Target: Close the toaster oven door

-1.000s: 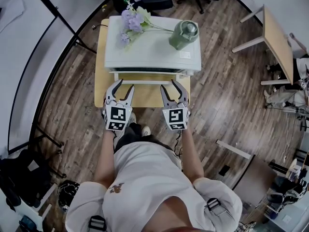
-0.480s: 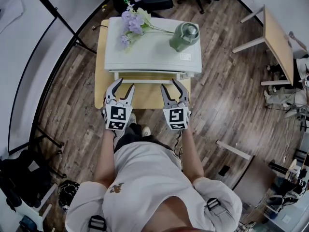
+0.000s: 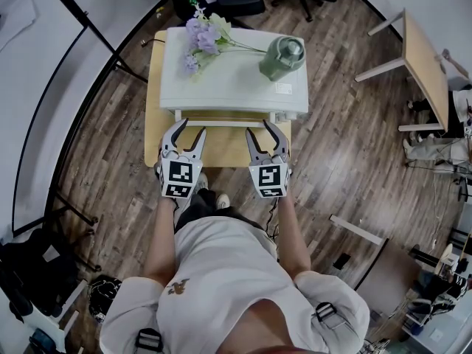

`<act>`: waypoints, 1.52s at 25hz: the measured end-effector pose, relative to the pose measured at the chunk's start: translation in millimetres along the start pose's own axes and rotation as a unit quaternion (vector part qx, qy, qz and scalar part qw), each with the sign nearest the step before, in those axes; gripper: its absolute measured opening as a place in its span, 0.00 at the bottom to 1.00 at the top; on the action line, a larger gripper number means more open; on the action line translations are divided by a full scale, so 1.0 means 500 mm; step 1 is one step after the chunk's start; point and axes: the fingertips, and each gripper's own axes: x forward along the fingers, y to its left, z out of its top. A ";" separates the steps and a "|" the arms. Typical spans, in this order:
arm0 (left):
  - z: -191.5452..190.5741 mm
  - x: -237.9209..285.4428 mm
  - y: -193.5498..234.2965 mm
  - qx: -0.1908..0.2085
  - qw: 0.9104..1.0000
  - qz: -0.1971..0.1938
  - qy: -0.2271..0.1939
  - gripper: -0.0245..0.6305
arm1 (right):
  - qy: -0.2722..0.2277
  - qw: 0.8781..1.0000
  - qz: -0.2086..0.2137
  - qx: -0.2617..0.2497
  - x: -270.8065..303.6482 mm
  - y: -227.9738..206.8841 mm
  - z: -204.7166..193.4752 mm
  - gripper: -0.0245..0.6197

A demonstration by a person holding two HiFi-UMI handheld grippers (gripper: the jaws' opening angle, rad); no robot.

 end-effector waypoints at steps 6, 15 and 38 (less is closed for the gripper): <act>0.003 -0.001 0.000 -0.003 1.000 -0.002 0.000 0.33 | 0.001 1.000 0.001 0.001 0.001 0.001 0.000 0.33; 0.013 -0.003 -0.001 -0.009 1.000 -0.006 -0.010 0.36 | 0.010 1.000 -0.005 0.013 -0.001 0.001 0.000 0.34; 0.063 -0.107 -0.047 -0.002 0.996 -0.050 -0.078 0.36 | -0.041 0.995 -0.032 0.082 -0.123 0.056 0.096 0.34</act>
